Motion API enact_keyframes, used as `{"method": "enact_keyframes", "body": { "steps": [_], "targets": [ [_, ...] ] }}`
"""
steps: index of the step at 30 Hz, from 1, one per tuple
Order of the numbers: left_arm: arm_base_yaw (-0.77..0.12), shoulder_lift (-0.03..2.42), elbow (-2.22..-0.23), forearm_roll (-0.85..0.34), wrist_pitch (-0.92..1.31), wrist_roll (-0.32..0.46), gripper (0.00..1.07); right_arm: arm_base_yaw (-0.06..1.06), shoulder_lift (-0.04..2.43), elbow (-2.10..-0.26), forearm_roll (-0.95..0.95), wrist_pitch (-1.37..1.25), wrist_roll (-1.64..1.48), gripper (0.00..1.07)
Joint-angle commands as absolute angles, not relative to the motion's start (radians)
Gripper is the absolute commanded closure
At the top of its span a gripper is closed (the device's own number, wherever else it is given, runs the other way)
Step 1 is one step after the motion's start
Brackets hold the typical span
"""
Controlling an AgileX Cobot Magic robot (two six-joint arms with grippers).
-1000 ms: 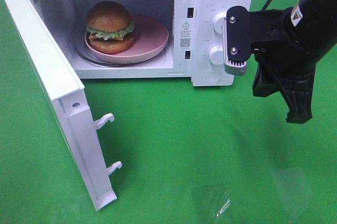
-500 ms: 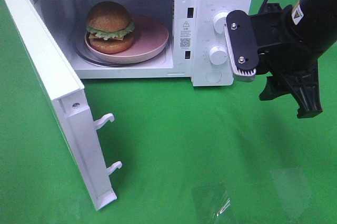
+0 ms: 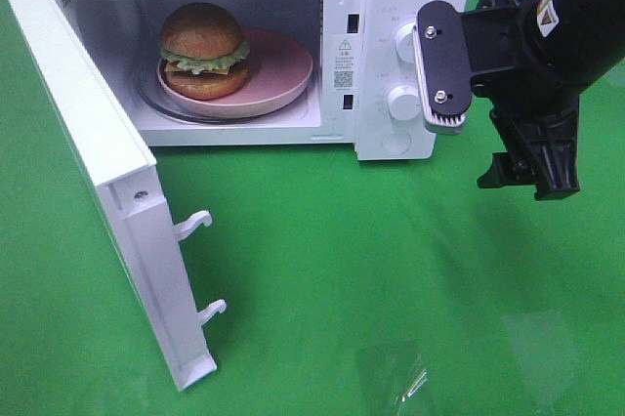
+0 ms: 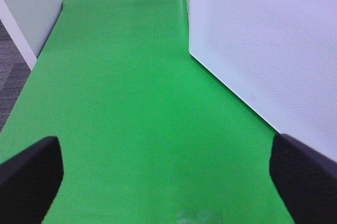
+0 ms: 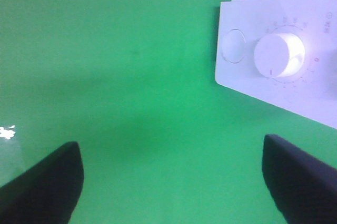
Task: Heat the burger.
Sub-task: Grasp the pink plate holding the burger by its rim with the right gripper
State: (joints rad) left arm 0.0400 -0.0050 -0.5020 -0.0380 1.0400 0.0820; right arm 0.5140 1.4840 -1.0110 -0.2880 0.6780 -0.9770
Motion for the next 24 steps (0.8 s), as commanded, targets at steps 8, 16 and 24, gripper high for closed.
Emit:
{"method": "enact_keyframes", "body": {
  "steps": [8,16,24],
  "targets": [
    [0.044,-0.023,-0.499,-0.044,1.037,0.087,0.07,0.585,1.476,-1.016,-0.444,0.566,-0.859,0.17],
    [0.044,-0.023,-0.499,-0.044,1.037,0.087,0.07,0.607,1.477,-1.016,-0.457,0.476,-0.840,0.18],
    [0.044,-0.023,-0.499,-0.044,1.037,0.087,0.07,0.648,1.528,-1.016,-0.461,0.419,-0.840,0.20]
  ]
}}
